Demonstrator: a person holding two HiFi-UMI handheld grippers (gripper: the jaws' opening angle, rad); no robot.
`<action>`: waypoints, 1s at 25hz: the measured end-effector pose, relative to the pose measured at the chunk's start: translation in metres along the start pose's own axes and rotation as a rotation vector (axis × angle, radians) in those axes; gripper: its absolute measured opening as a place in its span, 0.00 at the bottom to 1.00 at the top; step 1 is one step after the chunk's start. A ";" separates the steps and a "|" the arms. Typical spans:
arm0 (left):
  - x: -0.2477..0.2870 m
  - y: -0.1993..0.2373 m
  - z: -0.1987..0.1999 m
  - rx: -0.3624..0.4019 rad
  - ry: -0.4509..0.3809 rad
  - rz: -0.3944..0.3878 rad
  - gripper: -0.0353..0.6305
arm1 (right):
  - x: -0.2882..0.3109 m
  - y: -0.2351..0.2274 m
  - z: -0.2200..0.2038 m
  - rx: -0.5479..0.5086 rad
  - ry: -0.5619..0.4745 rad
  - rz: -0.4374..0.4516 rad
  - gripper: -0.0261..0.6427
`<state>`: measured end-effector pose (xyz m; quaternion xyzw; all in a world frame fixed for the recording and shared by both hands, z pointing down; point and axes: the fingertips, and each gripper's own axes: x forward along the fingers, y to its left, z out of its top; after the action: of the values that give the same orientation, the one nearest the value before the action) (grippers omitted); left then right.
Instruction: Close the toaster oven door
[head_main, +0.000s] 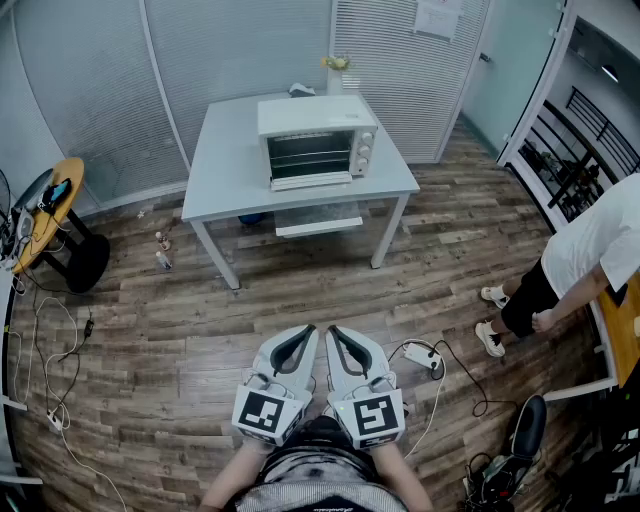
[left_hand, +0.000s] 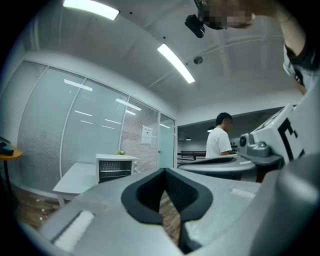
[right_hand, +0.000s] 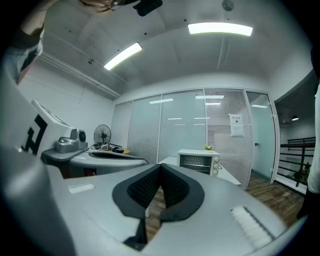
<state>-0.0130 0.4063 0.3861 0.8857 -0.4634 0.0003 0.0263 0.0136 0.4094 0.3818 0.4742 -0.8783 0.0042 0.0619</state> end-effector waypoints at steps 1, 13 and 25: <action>0.000 0.000 0.000 0.002 -0.004 0.005 0.06 | -0.001 -0.001 0.000 -0.004 -0.005 -0.002 0.04; 0.009 0.001 -0.005 0.007 0.010 0.045 0.16 | -0.002 -0.021 -0.006 0.003 -0.020 0.010 0.13; 0.034 -0.010 -0.020 -0.015 0.040 0.061 0.16 | -0.004 -0.055 -0.022 0.026 0.009 0.020 0.14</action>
<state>0.0152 0.3848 0.4061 0.8709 -0.4894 0.0155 0.0422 0.0640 0.3838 0.4003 0.4659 -0.8827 0.0185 0.0594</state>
